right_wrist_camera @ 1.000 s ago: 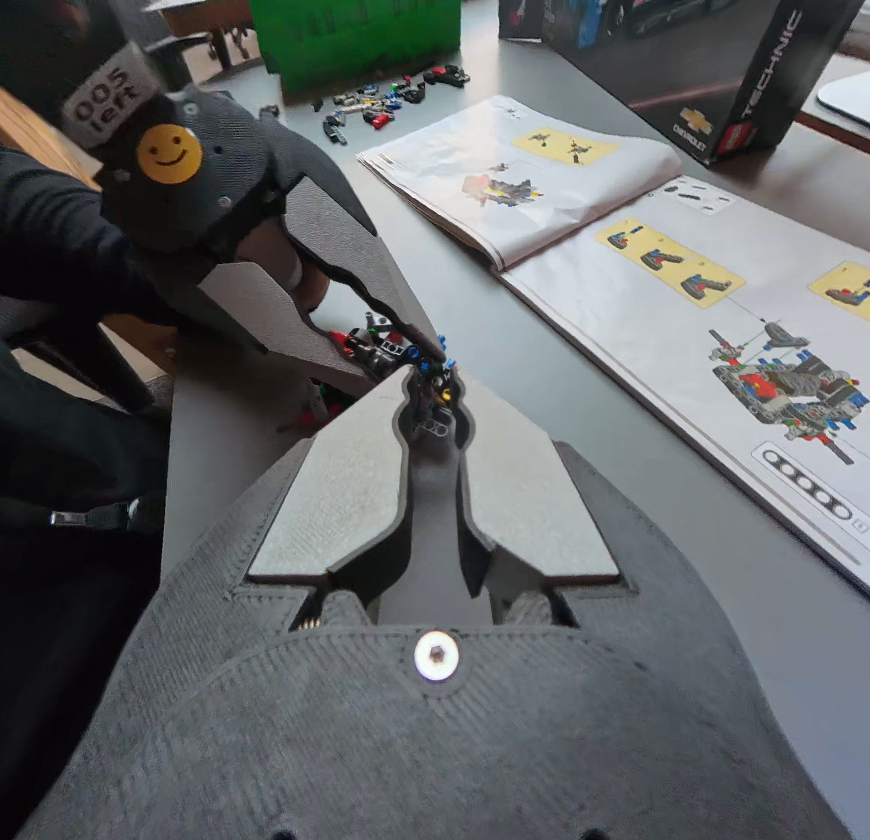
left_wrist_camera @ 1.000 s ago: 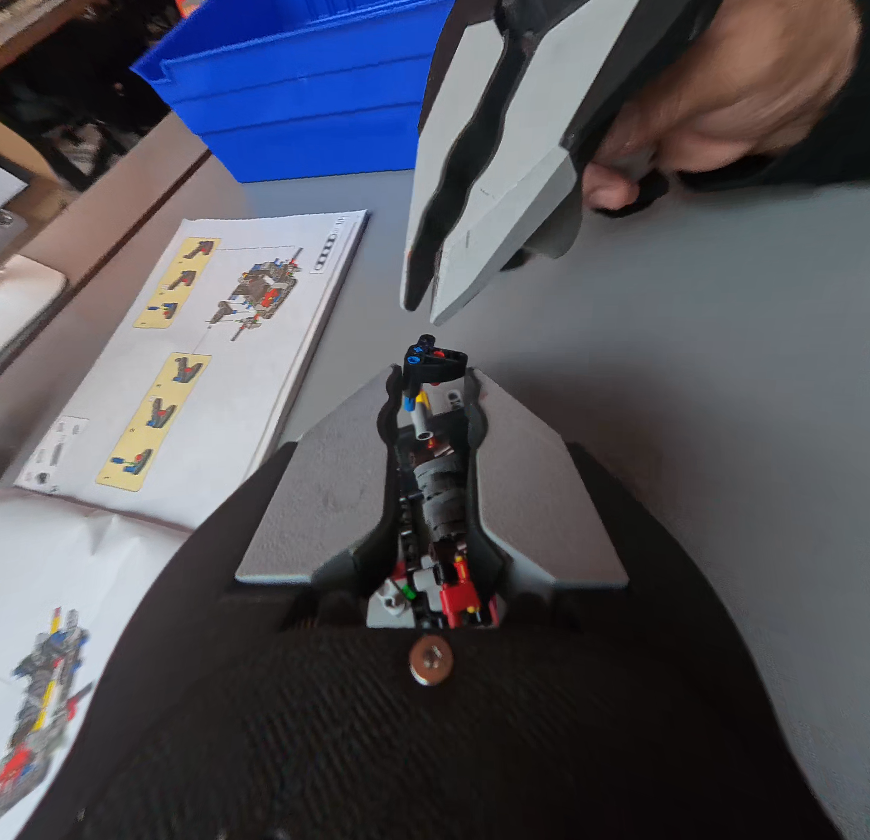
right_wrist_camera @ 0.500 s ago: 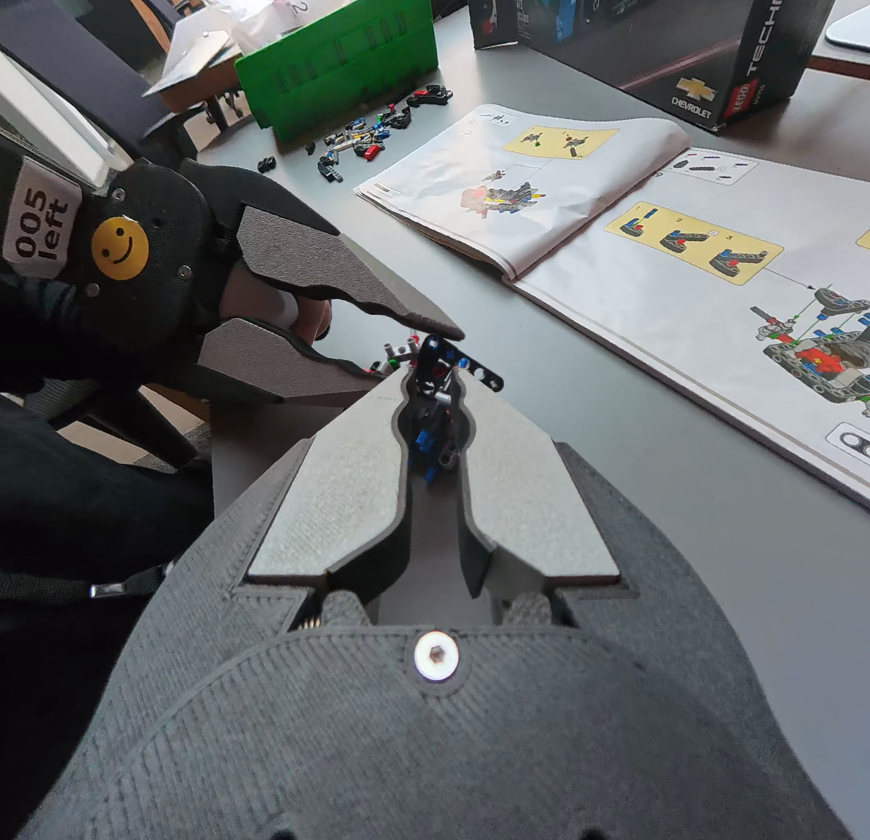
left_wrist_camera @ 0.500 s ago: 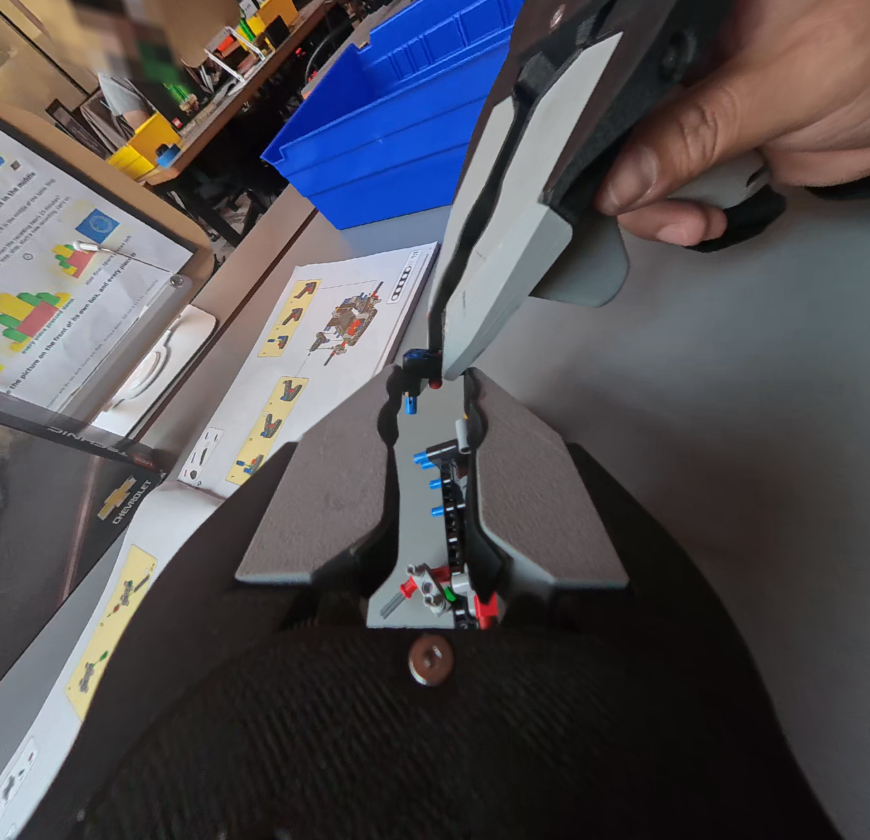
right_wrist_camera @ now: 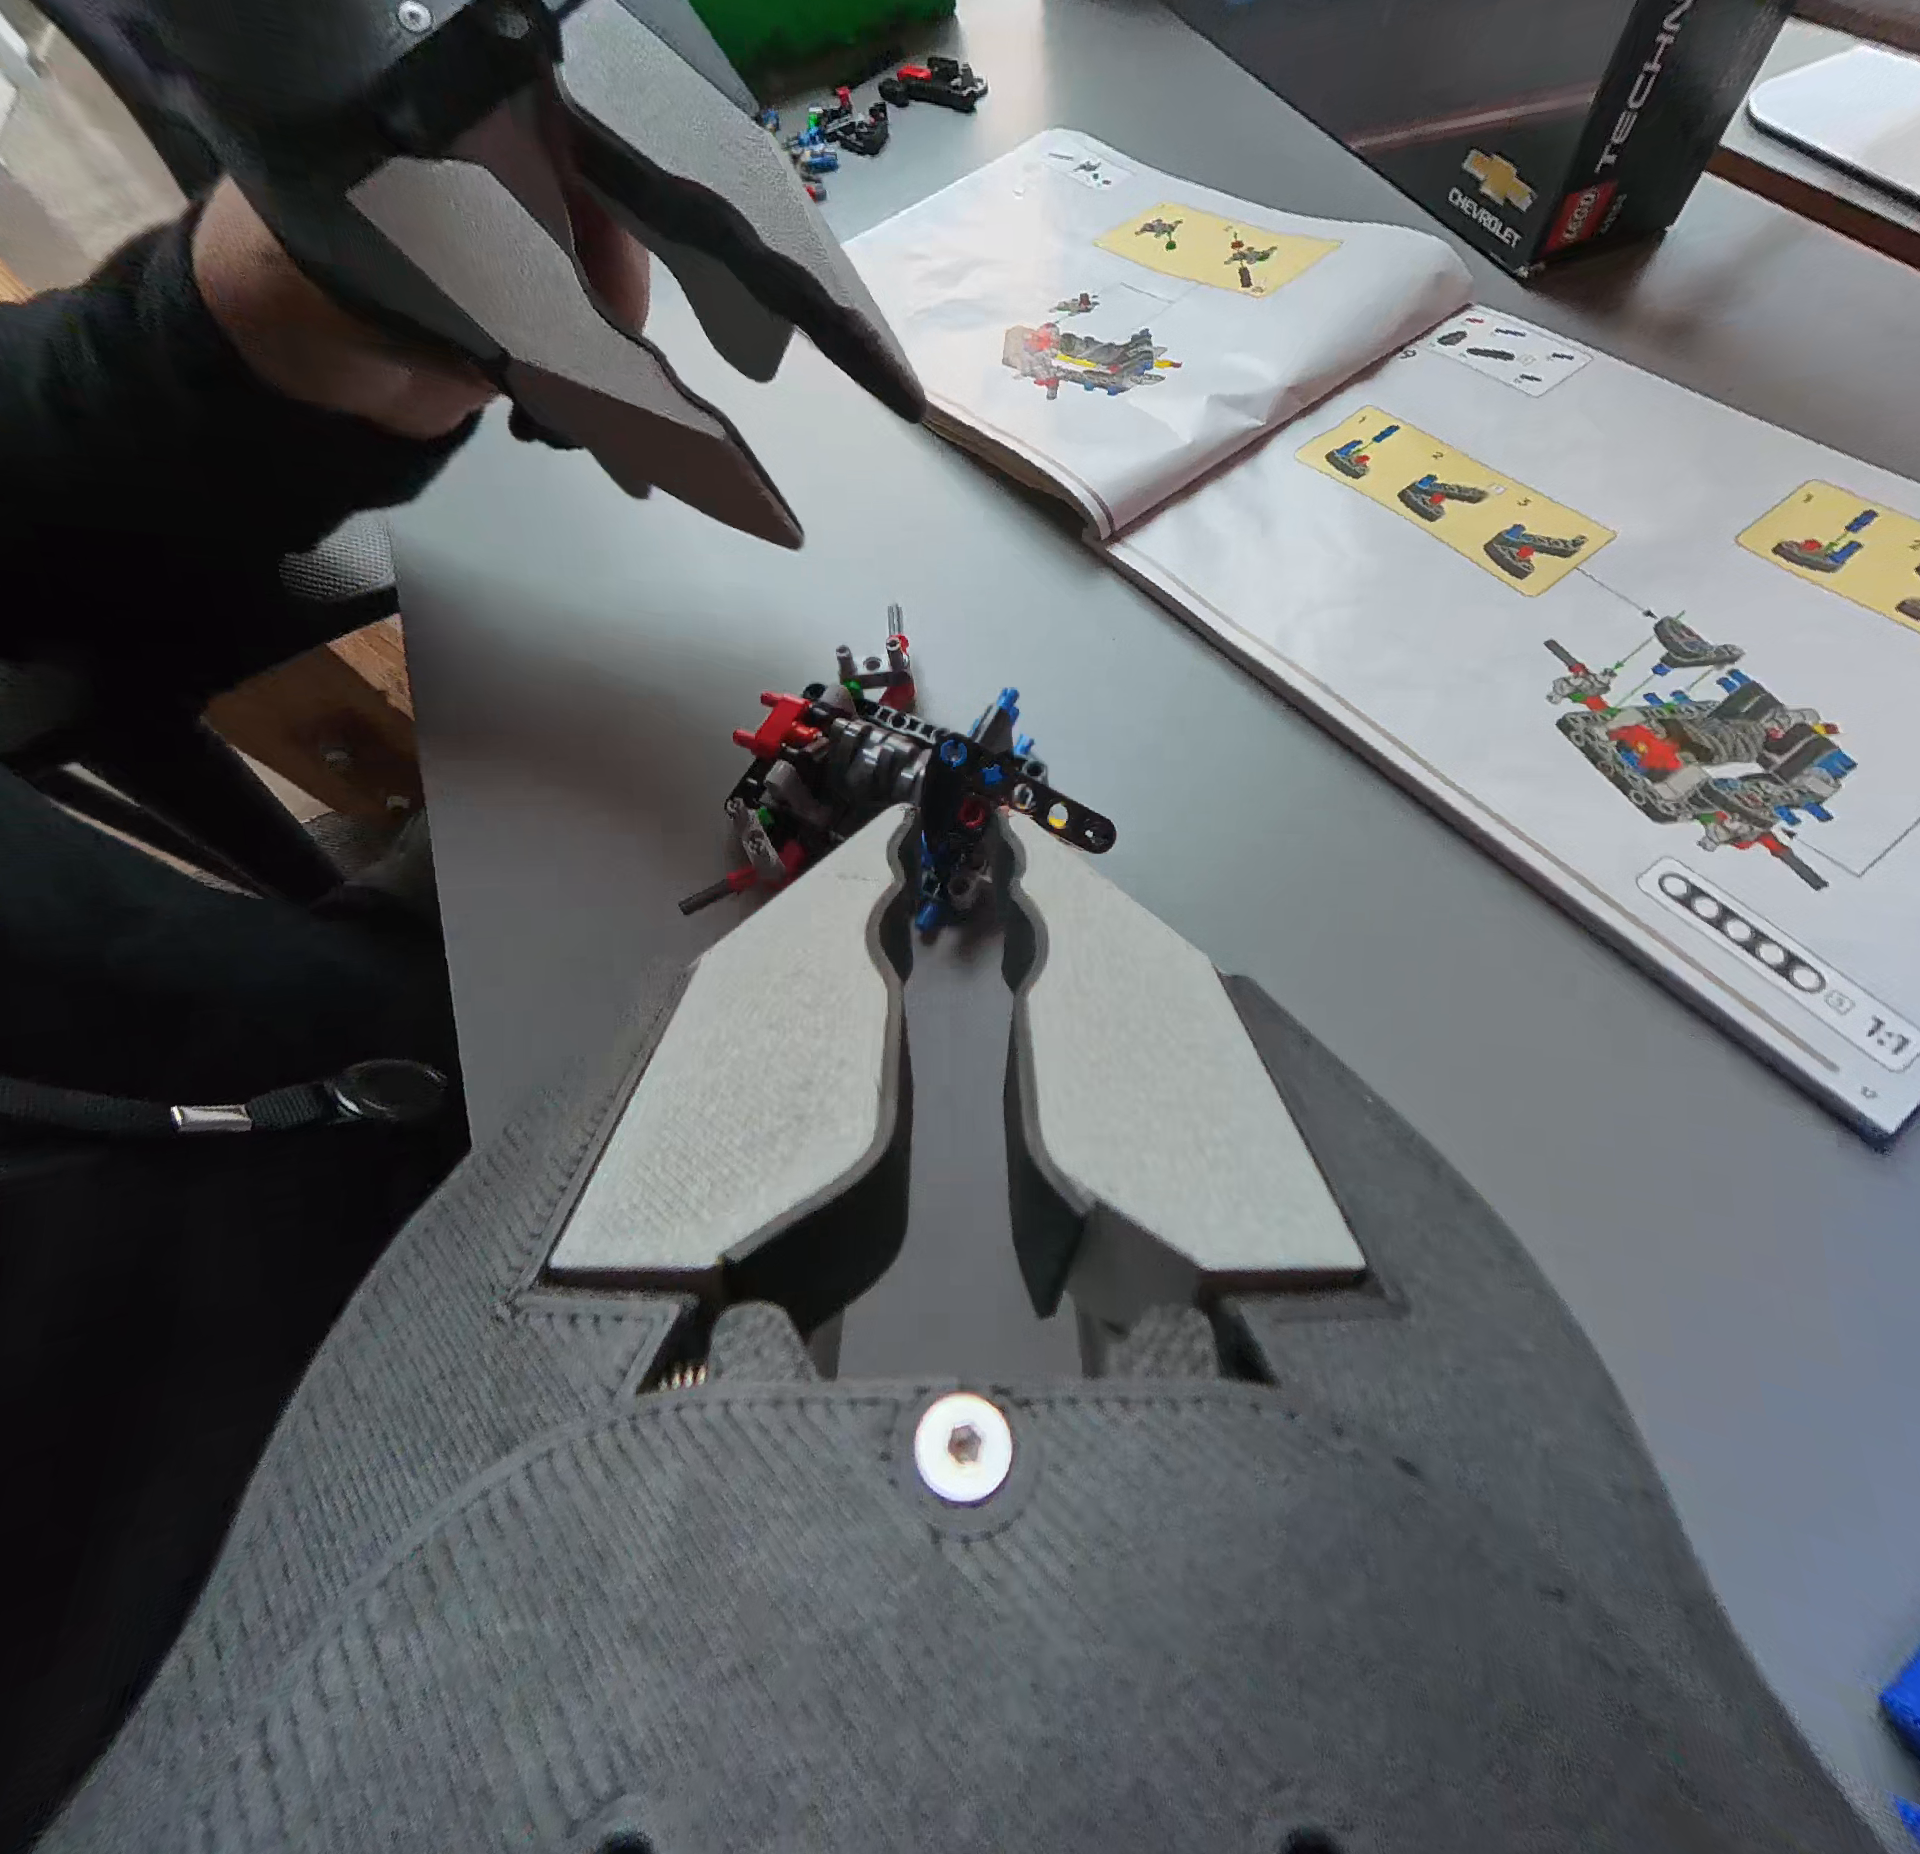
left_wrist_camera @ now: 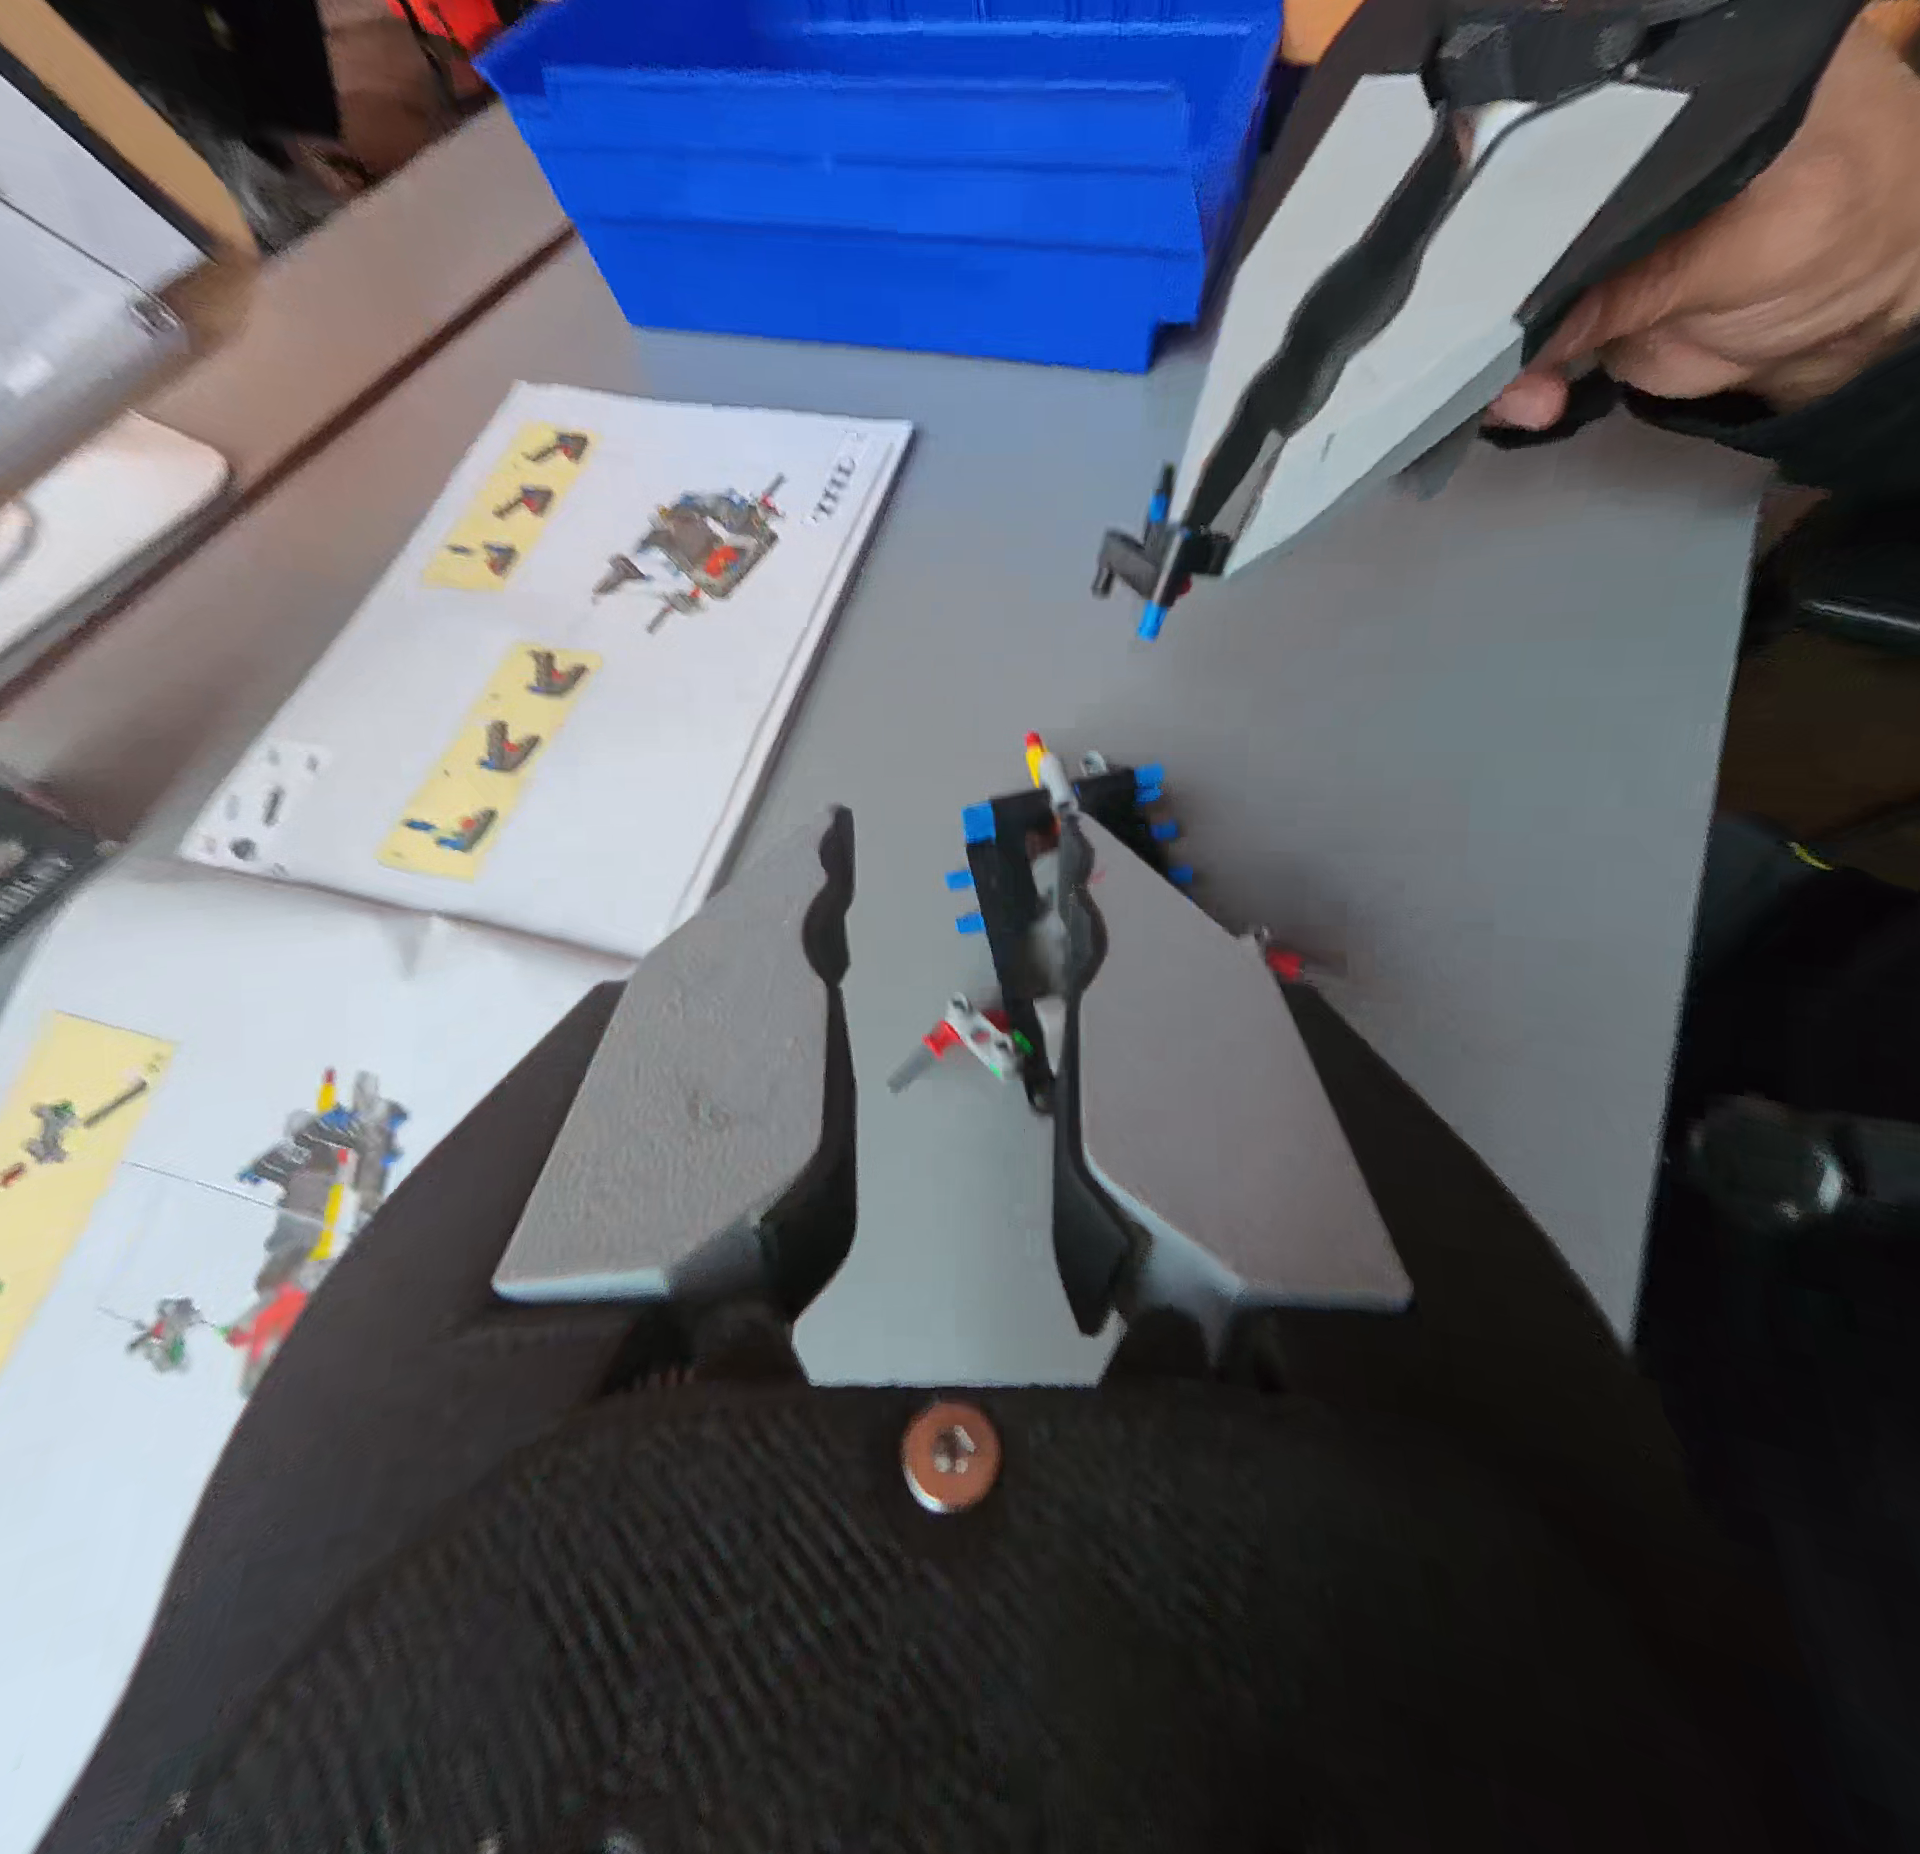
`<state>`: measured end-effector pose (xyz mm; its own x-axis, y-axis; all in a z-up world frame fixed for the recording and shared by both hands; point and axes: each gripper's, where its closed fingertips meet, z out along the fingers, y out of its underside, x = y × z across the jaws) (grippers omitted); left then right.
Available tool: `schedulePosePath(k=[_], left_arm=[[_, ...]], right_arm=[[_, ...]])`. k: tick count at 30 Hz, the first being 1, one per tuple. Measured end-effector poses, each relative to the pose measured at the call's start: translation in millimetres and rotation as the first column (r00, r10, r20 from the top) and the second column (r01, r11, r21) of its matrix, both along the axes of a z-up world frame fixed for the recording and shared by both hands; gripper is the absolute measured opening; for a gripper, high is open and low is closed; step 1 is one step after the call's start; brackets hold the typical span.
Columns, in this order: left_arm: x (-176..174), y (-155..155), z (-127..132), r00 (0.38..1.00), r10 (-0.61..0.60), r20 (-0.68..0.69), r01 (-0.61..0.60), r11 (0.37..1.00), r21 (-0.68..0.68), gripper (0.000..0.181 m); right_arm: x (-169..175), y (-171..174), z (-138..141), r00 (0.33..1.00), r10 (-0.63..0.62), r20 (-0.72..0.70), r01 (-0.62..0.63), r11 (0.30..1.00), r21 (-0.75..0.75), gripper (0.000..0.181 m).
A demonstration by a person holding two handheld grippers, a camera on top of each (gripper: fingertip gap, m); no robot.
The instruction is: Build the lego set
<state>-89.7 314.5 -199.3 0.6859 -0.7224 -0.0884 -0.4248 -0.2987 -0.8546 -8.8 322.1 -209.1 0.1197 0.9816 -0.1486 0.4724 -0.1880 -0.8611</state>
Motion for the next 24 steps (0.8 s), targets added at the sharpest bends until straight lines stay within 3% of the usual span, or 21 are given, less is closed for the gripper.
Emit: schedulePosePath(k=[5, 9, 19, 24], left_arm=[[-13, -26, -36, 0.999, -0.053, 0.013, 0.054, 0.988, -0.147, 0.036], [-14, -34, -63, 0.997, -0.071, -0.035, 0.064, 0.980, -0.190, 0.035], [13, -50, -81, 0.992, -0.127, 0.003, 0.123, 0.953, -0.277, 0.032], [17, -56, -82, 0.991, -0.134, 0.022, 0.135, 0.951, -0.278, 0.034]], right_arm=[[15, -7, -16, 0.999, -0.011, 0.050, 0.010, 1.000, 0.022, 0.010], [18, -11, -23, 0.997, -0.001, 0.081, -0.002, 0.999, 0.040, 0.009], [16, -20, -38, 0.986, 0.051, 0.159, -0.053, 0.999, 0.009, 0.010], [15, -30, -43, 0.972, 0.143, 0.185, -0.156, 0.986, 0.059, 0.010]])
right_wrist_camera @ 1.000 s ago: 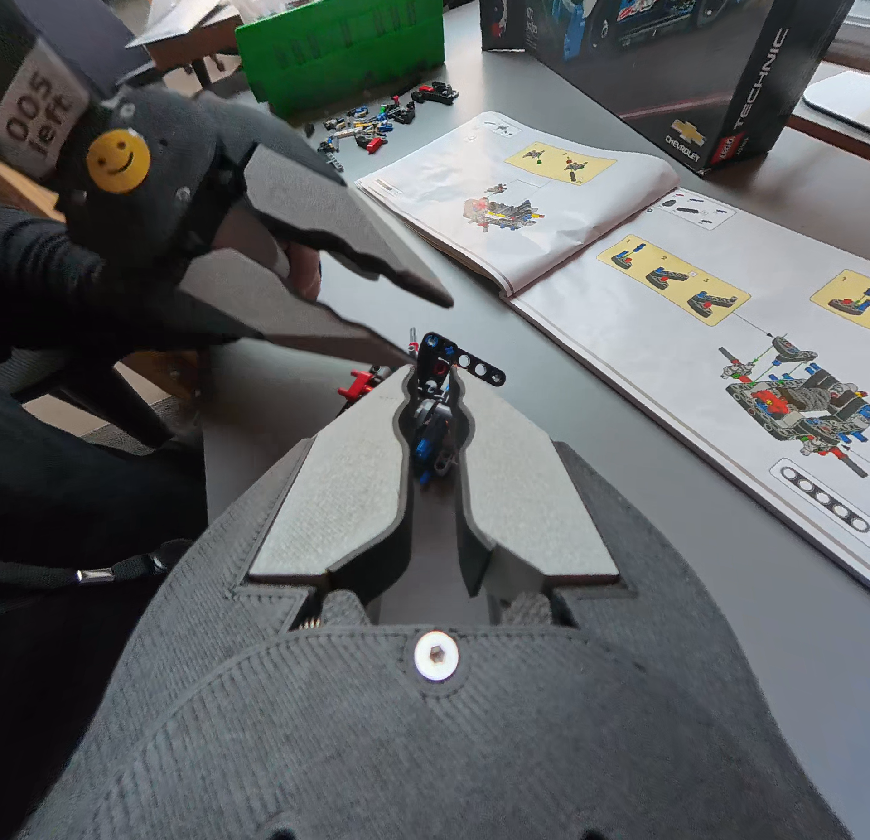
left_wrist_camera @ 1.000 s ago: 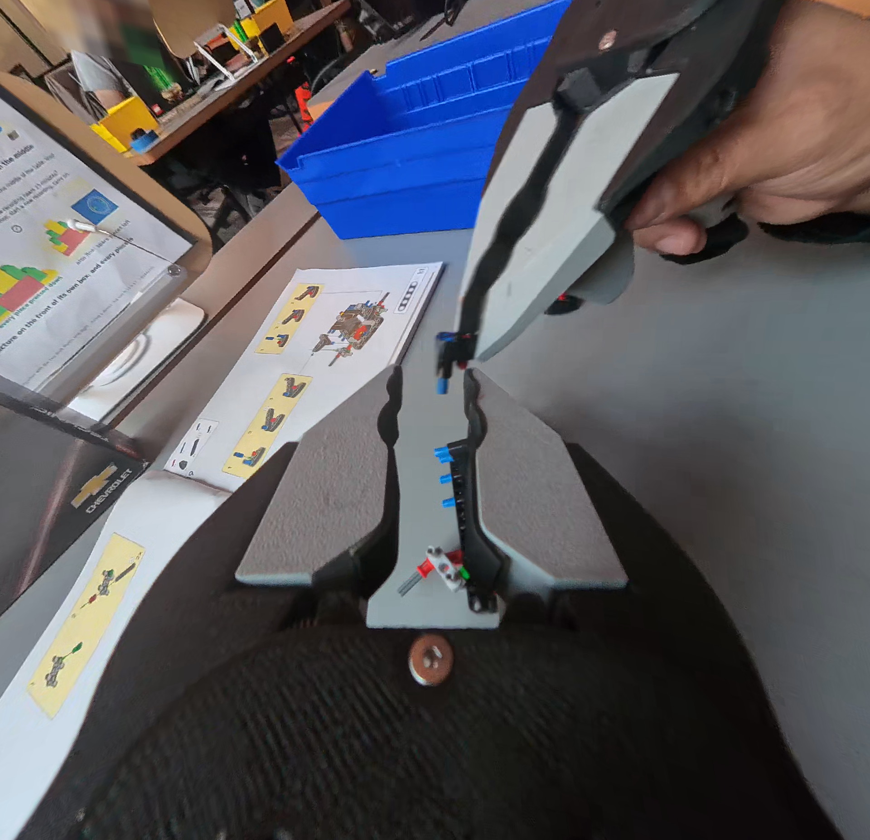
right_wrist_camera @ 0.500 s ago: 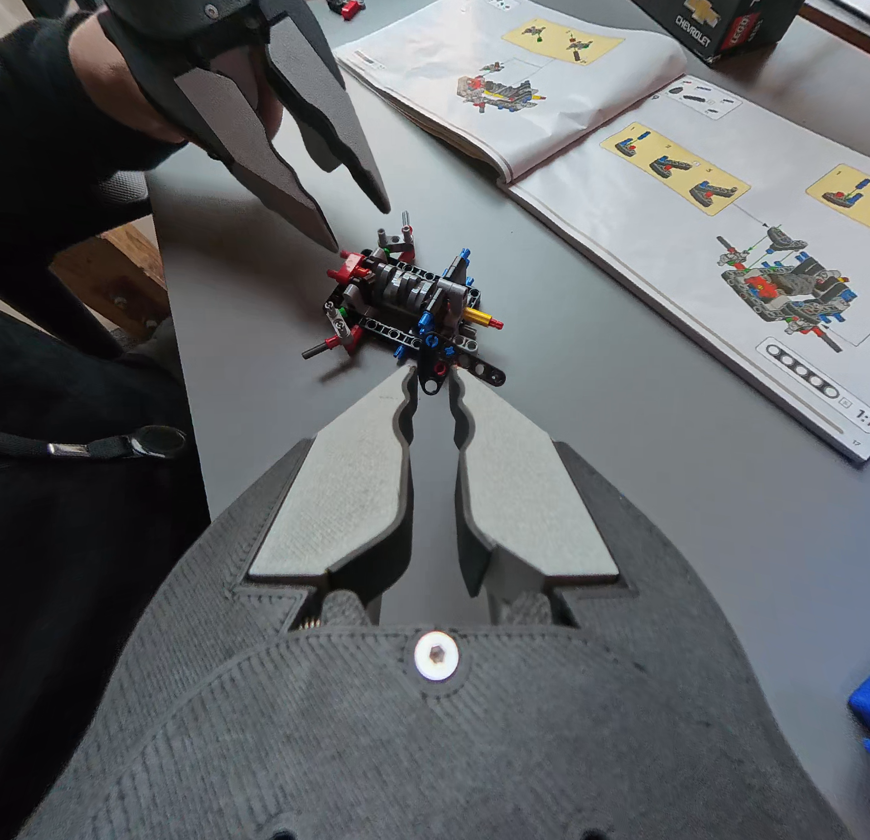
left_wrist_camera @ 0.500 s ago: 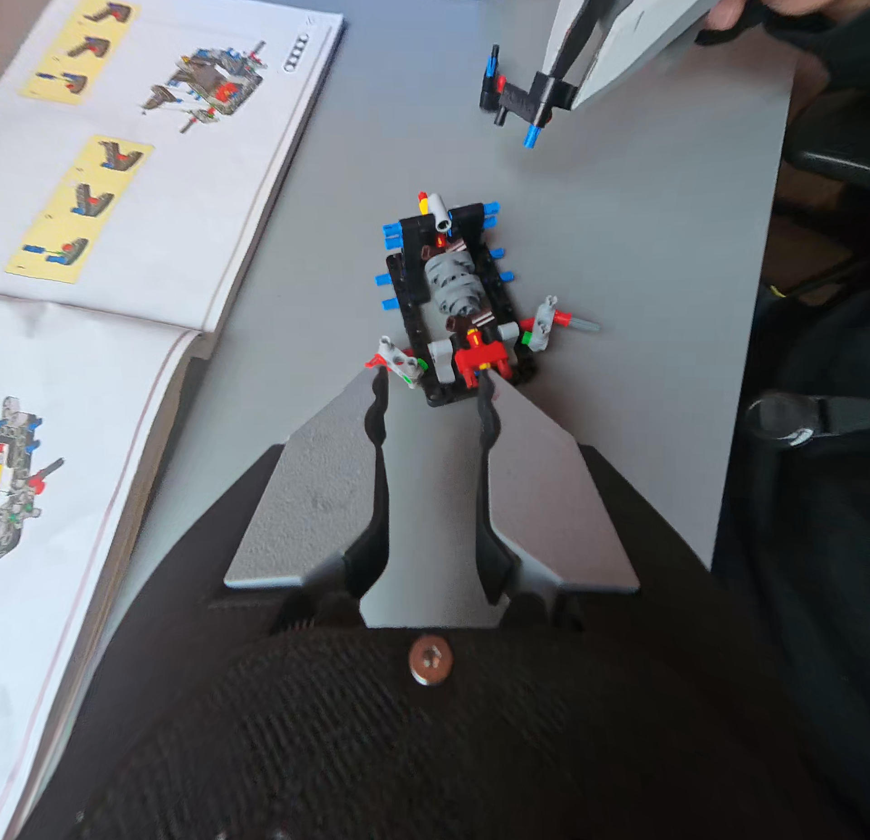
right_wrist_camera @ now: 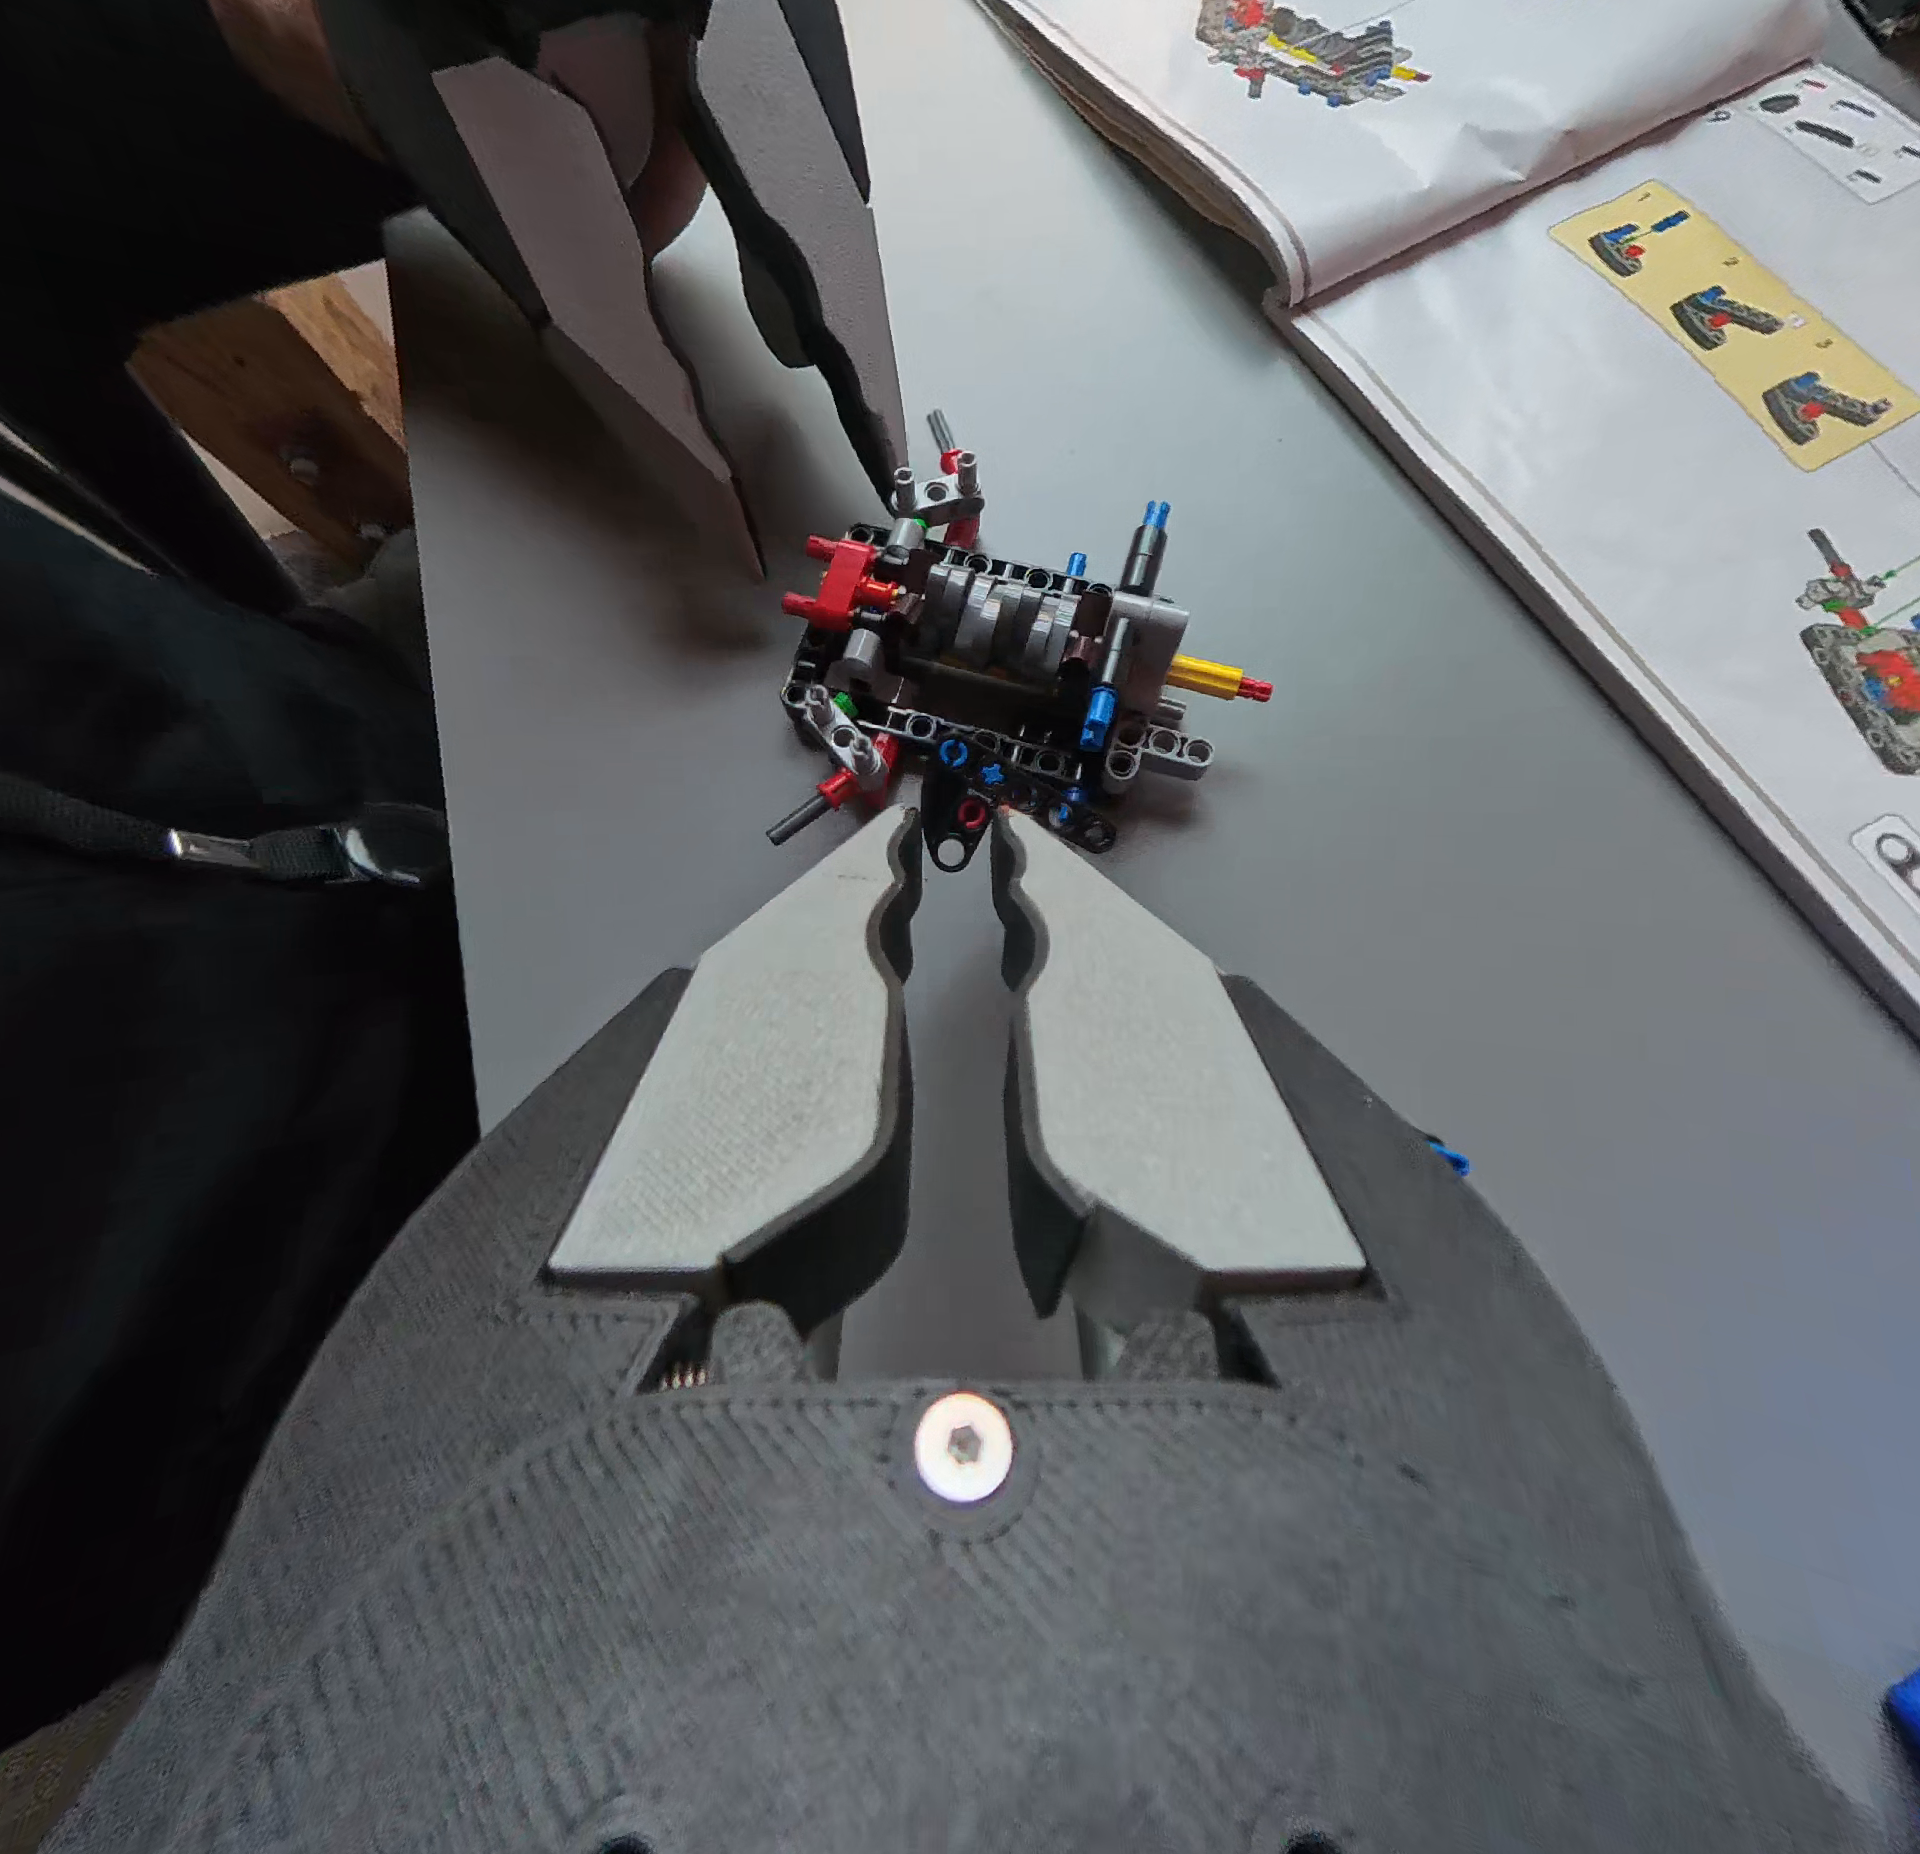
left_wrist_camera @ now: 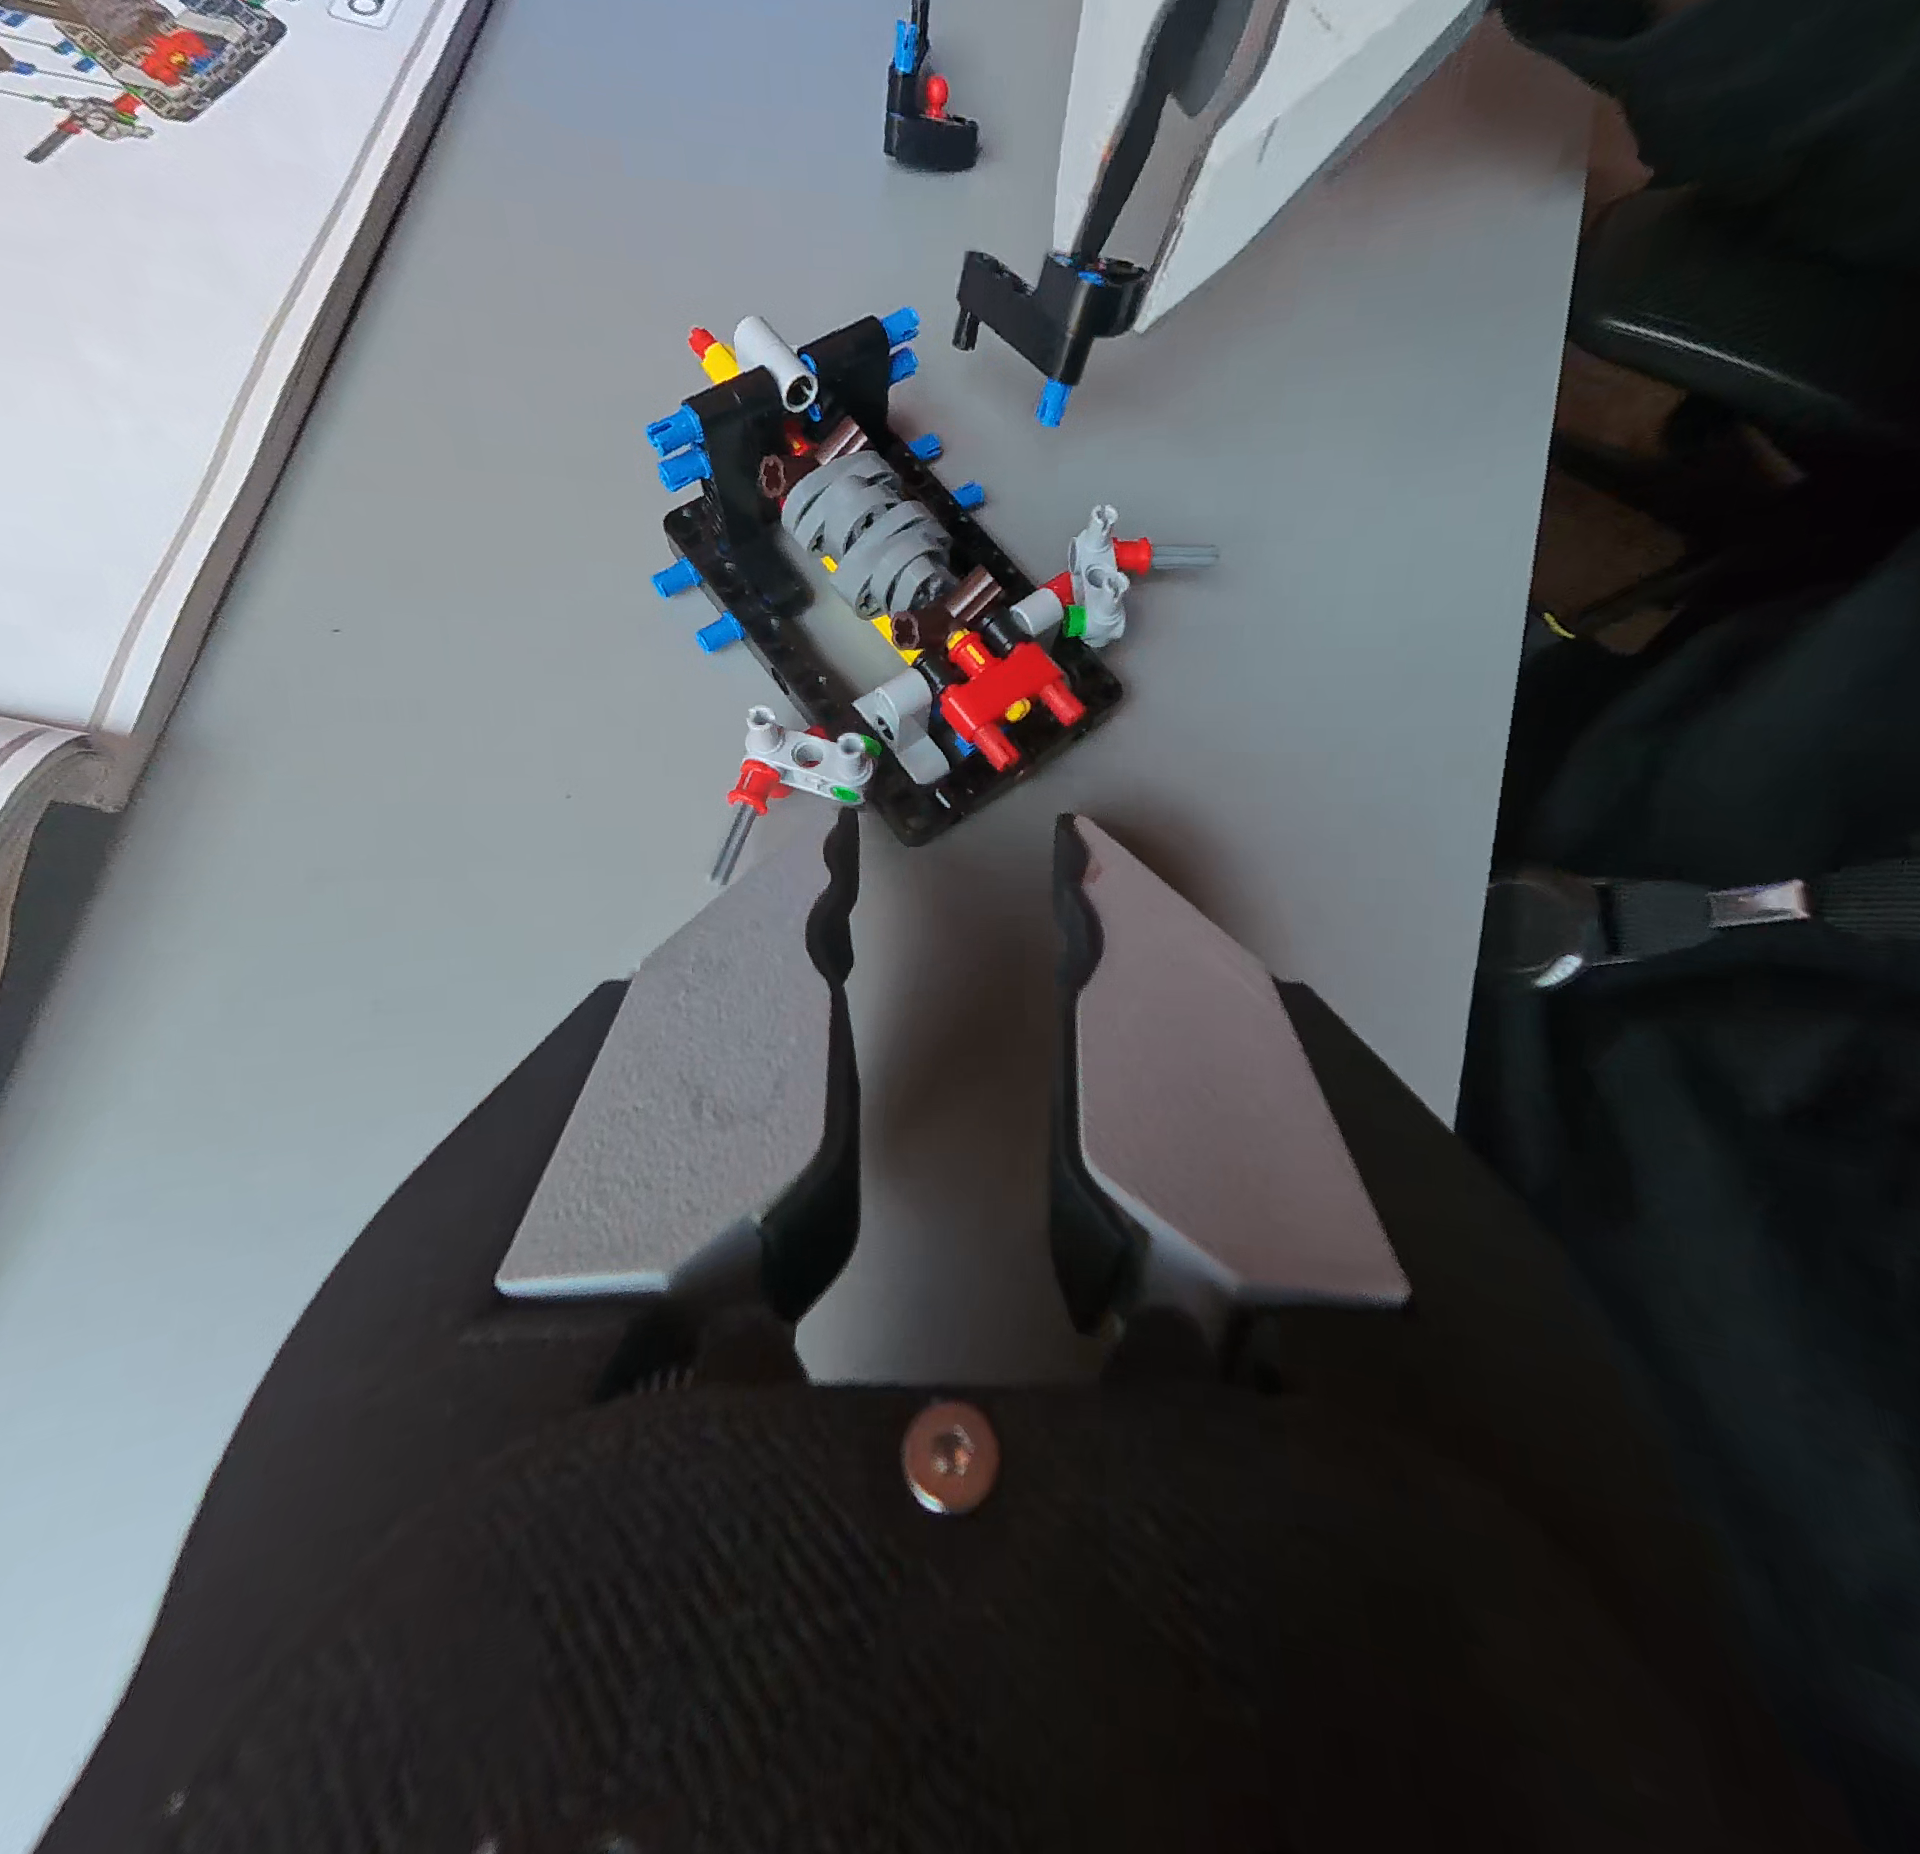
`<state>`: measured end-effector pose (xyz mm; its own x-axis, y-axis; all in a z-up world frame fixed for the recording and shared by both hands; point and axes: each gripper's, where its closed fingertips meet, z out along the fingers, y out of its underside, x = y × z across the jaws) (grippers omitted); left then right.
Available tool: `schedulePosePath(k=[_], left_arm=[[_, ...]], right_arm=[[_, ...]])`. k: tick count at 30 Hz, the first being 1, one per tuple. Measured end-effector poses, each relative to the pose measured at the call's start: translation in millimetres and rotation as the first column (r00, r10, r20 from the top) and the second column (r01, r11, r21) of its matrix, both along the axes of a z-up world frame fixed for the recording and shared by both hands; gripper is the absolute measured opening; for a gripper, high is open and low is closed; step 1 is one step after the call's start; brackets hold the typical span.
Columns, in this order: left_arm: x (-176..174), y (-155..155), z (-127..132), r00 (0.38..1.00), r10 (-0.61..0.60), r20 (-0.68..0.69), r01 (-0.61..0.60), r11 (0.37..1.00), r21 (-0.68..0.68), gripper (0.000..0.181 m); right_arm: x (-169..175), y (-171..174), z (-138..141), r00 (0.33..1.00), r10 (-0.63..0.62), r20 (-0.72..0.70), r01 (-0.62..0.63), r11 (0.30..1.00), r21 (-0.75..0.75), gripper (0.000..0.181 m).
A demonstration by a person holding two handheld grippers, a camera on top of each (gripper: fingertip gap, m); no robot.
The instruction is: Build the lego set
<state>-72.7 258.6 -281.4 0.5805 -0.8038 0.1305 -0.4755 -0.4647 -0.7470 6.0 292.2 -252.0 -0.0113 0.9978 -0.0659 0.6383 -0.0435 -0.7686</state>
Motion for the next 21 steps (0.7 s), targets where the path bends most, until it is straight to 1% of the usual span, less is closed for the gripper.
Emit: schedulePosePath(k=[2, 4, 6, 9, 11, 13, 15, 21], left_arm=[[-5, 0, 2, 1.000, 0.011, 0.008, -0.011, 1.000, 0.019, 0.035], [-14, 2, 4, 0.999, 0.037, 0.007, -0.038, 0.998, 0.054, 0.038], [-27, 7, 9, 0.997, 0.077, 0.007, -0.078, 0.991, 0.110, 0.039], [-49, 19, 17, 0.989, 0.145, -0.015, -0.138, 0.964, 0.227, 0.041], [-56, 25, 21, 0.986, 0.167, -0.030, -0.151, 0.946, 0.288, 0.040], [-57, 30, 21, 0.985, 0.163, -0.049, -0.139, 0.936, 0.322, 0.035], [-54, 33, 19, 0.987, 0.141, -0.071, -0.110, 0.937, 0.331, 0.028], [-55, 44, 17, 0.990, 0.134, -0.046, -0.116, 0.953, 0.281, 0.028]], right_arm=[[1, 2, -5, 0.999, 0.029, 0.017, -0.030, 0.999, 0.043, 0.009], [1, 0, -6, 0.998, 0.065, 0.004, -0.065, 0.996, 0.055, 0.009], [-1, 2, -6, 0.997, 0.075, -0.031, -0.073, 0.995, 0.073, 0.009], [-2, 6, -2, 0.993, 0.080, -0.091, -0.069, 0.991, 0.116, 0.009], [0, 10, -1, 0.991, 0.083, -0.105, -0.069, 0.989, 0.134, 0.009], [2, 13, 0, 0.990, 0.082, -0.112, -0.066, 0.988, 0.137, 0.009], [4, 18, -1, 0.991, 0.073, -0.114, -0.059, 0.990, 0.129, 0.010], [6, 22, -3, 0.988, 0.071, -0.139, -0.061, 0.995, 0.073, 0.010]])
